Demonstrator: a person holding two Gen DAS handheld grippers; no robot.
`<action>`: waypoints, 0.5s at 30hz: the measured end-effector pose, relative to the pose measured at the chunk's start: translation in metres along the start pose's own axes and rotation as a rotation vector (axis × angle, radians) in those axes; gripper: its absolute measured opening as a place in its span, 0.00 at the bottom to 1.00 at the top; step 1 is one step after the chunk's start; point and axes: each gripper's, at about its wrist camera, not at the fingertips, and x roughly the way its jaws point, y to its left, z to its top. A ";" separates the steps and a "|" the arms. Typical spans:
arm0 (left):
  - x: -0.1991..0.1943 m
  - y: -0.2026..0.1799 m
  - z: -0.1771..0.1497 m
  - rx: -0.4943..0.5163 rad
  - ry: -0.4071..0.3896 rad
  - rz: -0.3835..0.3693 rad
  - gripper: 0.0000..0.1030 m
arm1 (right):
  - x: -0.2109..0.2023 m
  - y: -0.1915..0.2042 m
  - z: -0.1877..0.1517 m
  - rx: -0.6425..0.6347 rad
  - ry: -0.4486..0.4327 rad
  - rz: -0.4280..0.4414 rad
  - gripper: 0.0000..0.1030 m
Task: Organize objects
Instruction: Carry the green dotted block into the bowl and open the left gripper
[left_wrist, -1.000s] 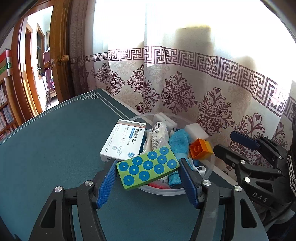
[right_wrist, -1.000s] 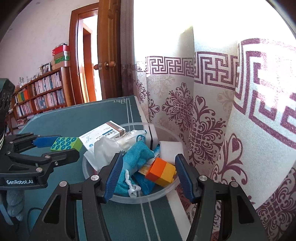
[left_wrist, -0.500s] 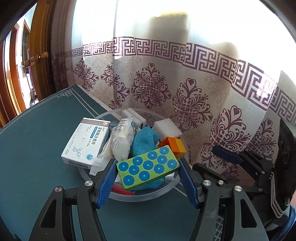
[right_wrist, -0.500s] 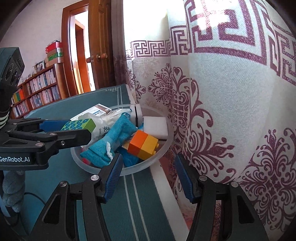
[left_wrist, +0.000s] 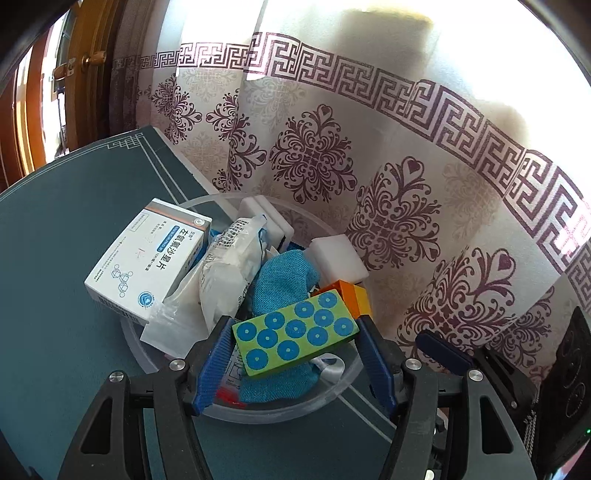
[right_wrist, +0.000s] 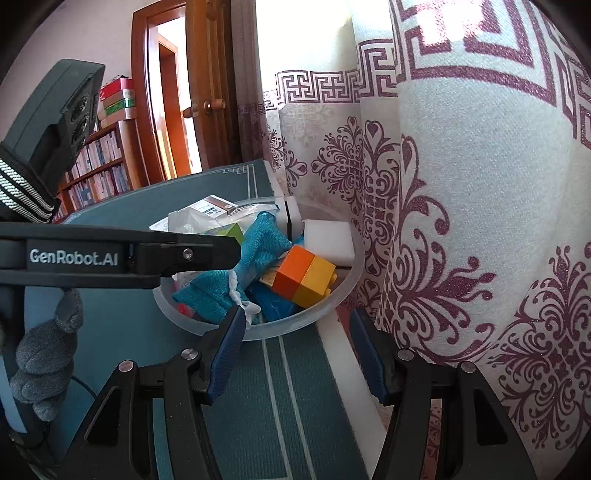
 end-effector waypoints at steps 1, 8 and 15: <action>0.002 0.001 0.001 -0.011 0.000 0.001 0.67 | 0.001 0.001 -0.001 0.000 0.001 0.002 0.58; 0.016 0.005 0.003 -0.049 0.006 0.013 0.68 | 0.002 0.002 -0.002 -0.005 0.006 0.015 0.58; 0.012 0.003 0.002 -0.053 -0.008 0.017 0.81 | 0.002 0.002 -0.002 -0.010 0.003 0.015 0.58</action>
